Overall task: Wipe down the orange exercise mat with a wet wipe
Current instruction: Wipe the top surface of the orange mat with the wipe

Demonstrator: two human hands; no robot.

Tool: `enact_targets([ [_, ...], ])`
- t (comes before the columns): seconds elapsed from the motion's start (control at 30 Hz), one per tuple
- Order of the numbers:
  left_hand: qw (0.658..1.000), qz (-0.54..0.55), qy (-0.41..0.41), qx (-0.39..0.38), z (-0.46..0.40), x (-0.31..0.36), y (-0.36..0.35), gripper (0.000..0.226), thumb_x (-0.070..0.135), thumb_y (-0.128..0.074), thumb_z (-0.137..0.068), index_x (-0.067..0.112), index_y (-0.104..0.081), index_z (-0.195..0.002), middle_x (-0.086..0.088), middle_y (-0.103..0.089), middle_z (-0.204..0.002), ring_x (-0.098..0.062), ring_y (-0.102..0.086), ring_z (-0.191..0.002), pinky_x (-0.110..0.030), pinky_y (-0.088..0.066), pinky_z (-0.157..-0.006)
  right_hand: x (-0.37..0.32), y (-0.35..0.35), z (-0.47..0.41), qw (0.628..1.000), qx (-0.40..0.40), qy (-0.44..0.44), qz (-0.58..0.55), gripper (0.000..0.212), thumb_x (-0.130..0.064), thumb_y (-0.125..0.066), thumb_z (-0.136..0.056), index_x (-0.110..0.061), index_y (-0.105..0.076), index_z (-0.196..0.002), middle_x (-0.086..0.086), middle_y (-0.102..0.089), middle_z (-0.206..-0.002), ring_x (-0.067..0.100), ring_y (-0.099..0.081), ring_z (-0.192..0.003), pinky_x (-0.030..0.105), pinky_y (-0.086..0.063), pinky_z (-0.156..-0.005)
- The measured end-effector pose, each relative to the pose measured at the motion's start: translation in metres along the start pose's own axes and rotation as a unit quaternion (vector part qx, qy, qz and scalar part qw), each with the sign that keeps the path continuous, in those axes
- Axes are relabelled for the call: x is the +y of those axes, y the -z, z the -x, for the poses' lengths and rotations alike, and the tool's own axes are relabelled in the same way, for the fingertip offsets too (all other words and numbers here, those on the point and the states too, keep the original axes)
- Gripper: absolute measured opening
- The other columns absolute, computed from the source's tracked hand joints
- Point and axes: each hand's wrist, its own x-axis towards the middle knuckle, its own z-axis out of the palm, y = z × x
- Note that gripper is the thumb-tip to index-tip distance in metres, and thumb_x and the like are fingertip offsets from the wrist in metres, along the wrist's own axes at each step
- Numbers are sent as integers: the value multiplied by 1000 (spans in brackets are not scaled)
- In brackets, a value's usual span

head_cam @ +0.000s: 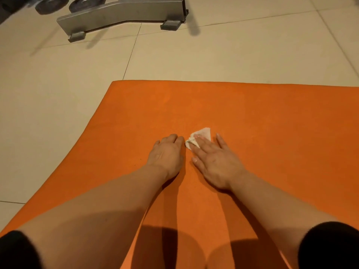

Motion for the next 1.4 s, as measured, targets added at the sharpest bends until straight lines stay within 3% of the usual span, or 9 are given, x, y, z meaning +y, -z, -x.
enact_targets([
  [0.1, 1000, 9, -6, -10, -1, -4, -1, 53, 23, -45, -98, 17, -30, -148, -3, -29, -152, -23, -31, -136, -35, -34, -107, 41, 7, 0, 991, 33, -126, -1, 59, -46, -7, -101, -24, -9, -156, 2, -5, -163, 12, 0, -150, 43, 13, -118],
  [0.2, 1000, -10, -14, 4, -3, -10, -1, 49, 24, -46, -97, 18, -35, -144, -2, -35, -146, -23, -36, -130, -37, -42, -100, 36, 6, -6, 974, 56, -218, -21, 57, -43, -13, -103, -20, -12, -156, 5, -5, -163, 15, 2, -150, 44, 10, -120],
  [0.4, 999, -9, -21, 39, -19, -5, 0, 45, 26, -47, -96, 19, -39, -139, -3, -40, -137, -25, -37, -121, -38, -41, -98, 10, 7, -22, 1000, 17, -12, 1, 57, -44, -12, -104, -24, -6, -156, 1, 1, -163, 12, 5, -149, 41, 15, -118],
  [0.6, 997, -36, -37, 56, -36, -10, 1, 49, 28, -47, -95, 18, -37, -142, -5, -40, -140, -26, -38, -124, -37, -32, -105, 49, 13, -36, 967, 79, -240, -45, 57, -43, -14, -104, -21, -12, -156, 6, -5, -163, 17, 1, -150, 44, 10, -119],
  [0.7, 997, -32, -34, 67, -45, -8, 3, 48, 27, -48, -94, 18, -39, -141, -6, -40, -139, -26, -39, -125, -39, -28, -110, 17, 14, -47, 983, 51, -159, -81, 56, -43, -14, -104, -21, -9, -156, 5, 1, -163, 17, 6, -150, 43, 10, -120],
  [0.8, 997, -17, -39, 66, -59, -3, 6, 53, 27, -48, -95, 18, -35, -145, -4, -35, -147, -25, -34, -133, -42, -22, -115, 26, 17, -50, 998, 38, -48, -22, 55, -43, -13, -104, -24, -7, -156, 1, 0, -163, 12, 5, -149, 44, 14, -119],
  [1.0, 997, -5, -42, 60, -80, -7, 8, 59, 29, -48, -97, 16, -27, -150, -3, -22, -158, -22, -22, -143, -42, -16, -118, 76, 27, -66, 965, 71, -250, -36, 57, -44, -13, -104, -21, -10, -156, 6, -4, -163, 15, 3, -150, 46, 13, -118],
  [1.2, 995, 3, -58, 79, -92, 10, 8, 56, 26, -42, -97, 14, -29, -150, -4, -26, -157, -20, -25, -143, -37, -17, -118, 51, 26, -77, 998, 39, -58, -4, 56, -44, -11, -104, -24, -6, -156, 0, 0, -164, 11, 4, -149, 44, 18, -116],
  [1.4, 993, -26, -80, 85, -98, 2, 10, 51, 25, -52, -90, 10, -45, -138, -9, -44, -146, -28, -41, -132, -41, -27, -113, 108, 37, -80, 972, 61, -225, -19, 56, -44, -12, -104, -24, -9, -156, 2, -3, -163, 12, 3, -150, 45, 18, -115],
])
